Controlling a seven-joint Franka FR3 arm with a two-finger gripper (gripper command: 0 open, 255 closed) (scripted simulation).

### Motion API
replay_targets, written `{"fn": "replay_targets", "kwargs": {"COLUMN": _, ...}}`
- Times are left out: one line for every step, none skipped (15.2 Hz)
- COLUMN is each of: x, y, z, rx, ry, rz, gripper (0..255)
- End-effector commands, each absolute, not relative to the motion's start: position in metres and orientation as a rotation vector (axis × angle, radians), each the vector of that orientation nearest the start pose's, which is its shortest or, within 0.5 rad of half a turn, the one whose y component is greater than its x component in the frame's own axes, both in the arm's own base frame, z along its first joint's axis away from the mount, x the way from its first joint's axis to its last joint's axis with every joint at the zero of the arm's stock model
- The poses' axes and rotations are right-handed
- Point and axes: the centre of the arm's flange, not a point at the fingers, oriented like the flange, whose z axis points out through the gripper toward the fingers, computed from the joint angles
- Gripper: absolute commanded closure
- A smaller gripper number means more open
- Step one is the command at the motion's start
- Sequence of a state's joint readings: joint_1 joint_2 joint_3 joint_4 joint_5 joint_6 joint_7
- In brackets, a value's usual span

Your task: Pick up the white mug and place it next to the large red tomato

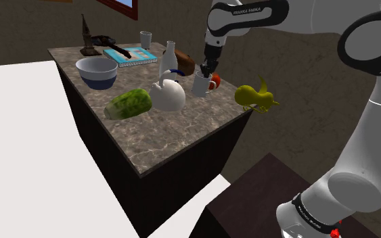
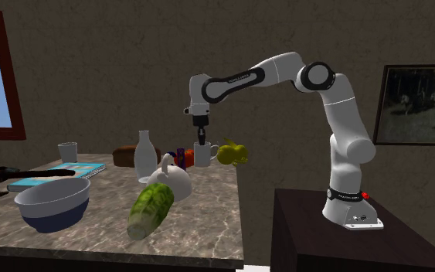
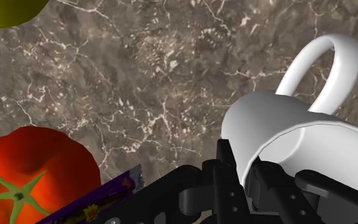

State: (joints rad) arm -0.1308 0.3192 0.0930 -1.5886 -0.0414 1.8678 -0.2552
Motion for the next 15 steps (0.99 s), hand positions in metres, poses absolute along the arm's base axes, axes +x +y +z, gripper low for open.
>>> {"fn": "replay_targets", "kwargs": {"x": 0.650, "y": -0.034, "z": 0.438, "rx": -3.125, "ry": -0.355, "rz": 0.061, "gripper": 255}}
{"fn": "replay_targets", "kwargs": {"x": 0.650, "y": -0.034, "z": 0.432, "rx": -3.125, "ry": -0.355, "rz": 0.061, "gripper": 255}}
{"fn": "replay_targets", "kwargs": {"x": 0.650, "y": -0.034, "z": 0.427, "rx": -3.125, "ry": -0.355, "rz": 0.061, "gripper": 255}}
{"fn": "replay_targets", "kwargs": {"x": 0.650, "y": -0.034, "z": 0.422, "rx": -3.125, "ry": -0.355, "rz": 0.061, "gripper": 255}}
{"fn": "replay_targets", "kwargs": {"x": 0.650, "y": -0.034, "z": 0.417, "rx": -3.125, "ry": -0.355, "rz": 0.061, "gripper": 255}}
{"fn": "replay_targets", "kwargs": {"x": 0.650, "y": -0.034, "z": 0.411, "rx": -3.125, "ry": -0.355, "rz": 0.061, "gripper": 255}}
{"fn": "replay_targets", "kwargs": {"x": 0.650, "y": -0.034, "z": 0.406, "rx": -3.125, "ry": -0.355, "rz": 0.061, "gripper": 255}}
{"fn": "replay_targets", "kwargs": {"x": 0.650, "y": -0.034, "z": 0.401, "rx": -3.125, "ry": -0.355, "rz": 0.061, "gripper": 255}}
{"fn": "replay_targets", "kwargs": {"x": 0.650, "y": -0.034, "z": 0.396, "rx": -3.125, "ry": -0.355, "rz": 0.061, "gripper": 255}}
{"fn": "replay_targets", "kwargs": {"x": 0.650, "y": -0.034, "z": 0.390, "rx": -3.125, "ry": -0.355, "rz": 0.061, "gripper": 255}}
{"fn": "replay_targets", "kwargs": {"x": 0.650, "y": -0.034, "z": 0.385, "rx": -3.125, "ry": -0.355, "rz": 0.061, "gripper": 255}}
{"fn": "replay_targets", "kwargs": {"x": 0.650, "y": -0.034, "z": 0.380, "rx": -3.125, "ry": -0.355, "rz": 0.061, "gripper": 255}}
{"fn": "replay_targets", "kwargs": {"x": 0.650, "y": -0.034, "z": 0.374, "rx": -3.125, "ry": -0.355, "rz": 0.061, "gripper": 255}}
{"fn": "replay_targets", "kwargs": {"x": 0.650, "y": -0.034, "z": 0.369, "rx": -3.125, "ry": -0.355, "rz": 0.061, "gripper": 255}}
{"fn": "replay_targets", "kwargs": {"x": 0.650, "y": -0.034, "z": 0.362, "rx": -3.125, "ry": -0.355, "rz": 0.061, "gripper": 255}}
